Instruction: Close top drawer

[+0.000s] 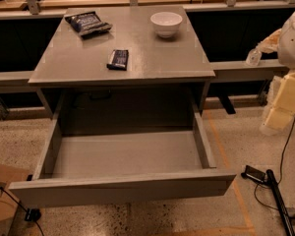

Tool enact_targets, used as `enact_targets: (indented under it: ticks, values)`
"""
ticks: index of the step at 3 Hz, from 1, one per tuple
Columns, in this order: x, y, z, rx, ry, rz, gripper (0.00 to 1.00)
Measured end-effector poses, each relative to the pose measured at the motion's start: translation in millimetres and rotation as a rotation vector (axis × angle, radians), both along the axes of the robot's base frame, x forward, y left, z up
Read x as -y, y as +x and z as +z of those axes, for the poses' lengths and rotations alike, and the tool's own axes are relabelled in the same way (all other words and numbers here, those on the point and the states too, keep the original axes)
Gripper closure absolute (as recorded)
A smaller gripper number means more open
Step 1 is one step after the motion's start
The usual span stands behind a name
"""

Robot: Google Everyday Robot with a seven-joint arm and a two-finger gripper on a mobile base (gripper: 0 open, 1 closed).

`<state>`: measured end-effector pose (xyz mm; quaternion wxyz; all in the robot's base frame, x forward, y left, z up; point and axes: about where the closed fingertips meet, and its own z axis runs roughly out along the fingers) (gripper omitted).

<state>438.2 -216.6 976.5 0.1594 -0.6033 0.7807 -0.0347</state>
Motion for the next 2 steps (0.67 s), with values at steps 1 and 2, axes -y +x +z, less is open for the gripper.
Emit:
enact_targets:
  ticks: [1,2]
  values:
    - [0.0,0.0,0.0,0.0,0.0,0.0,0.0]
    - [-0.6,0.2,2.4,0.01,0.0,0.0,0.16]
